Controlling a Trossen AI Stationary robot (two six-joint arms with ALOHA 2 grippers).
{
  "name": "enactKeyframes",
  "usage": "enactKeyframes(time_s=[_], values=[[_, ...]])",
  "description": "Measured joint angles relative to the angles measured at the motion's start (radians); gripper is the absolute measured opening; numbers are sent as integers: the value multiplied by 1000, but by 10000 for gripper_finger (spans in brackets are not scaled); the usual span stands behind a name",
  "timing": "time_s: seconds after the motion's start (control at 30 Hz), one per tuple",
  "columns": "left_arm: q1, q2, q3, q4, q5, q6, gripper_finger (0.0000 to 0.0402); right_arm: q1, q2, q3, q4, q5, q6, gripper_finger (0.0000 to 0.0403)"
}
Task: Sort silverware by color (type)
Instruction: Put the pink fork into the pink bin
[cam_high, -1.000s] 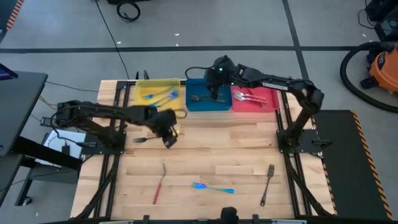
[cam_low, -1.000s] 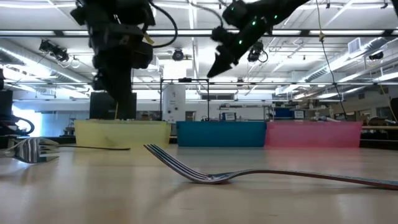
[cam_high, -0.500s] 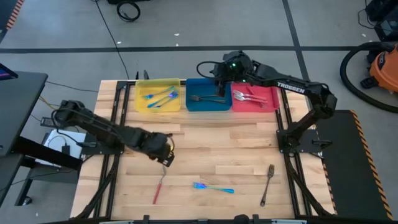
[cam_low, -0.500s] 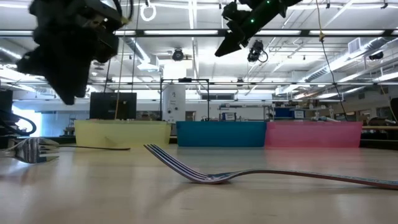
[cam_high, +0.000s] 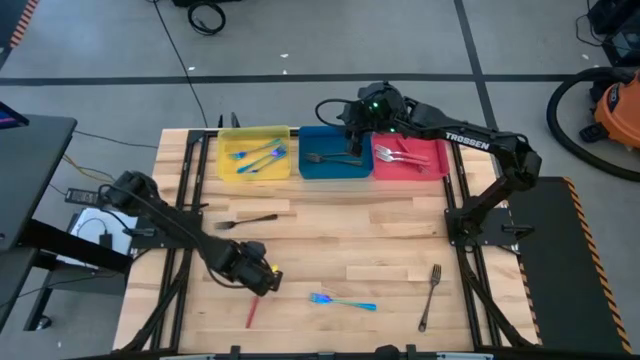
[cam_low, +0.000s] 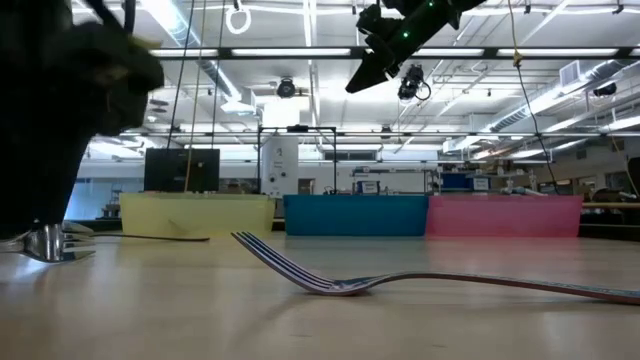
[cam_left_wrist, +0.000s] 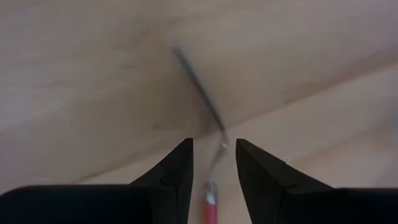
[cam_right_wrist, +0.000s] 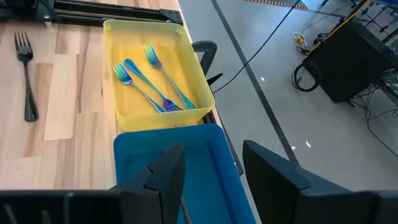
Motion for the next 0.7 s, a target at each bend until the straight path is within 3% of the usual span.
enactKeyframes(time_s=[0.37, 0.7], values=[[3, 92, 4, 91, 10, 16, 114, 0, 0, 0, -2, 0, -2, 169], [34, 83, 1, 71, 41, 134, 9, 0, 1, 0, -2, 1, -4, 169]])
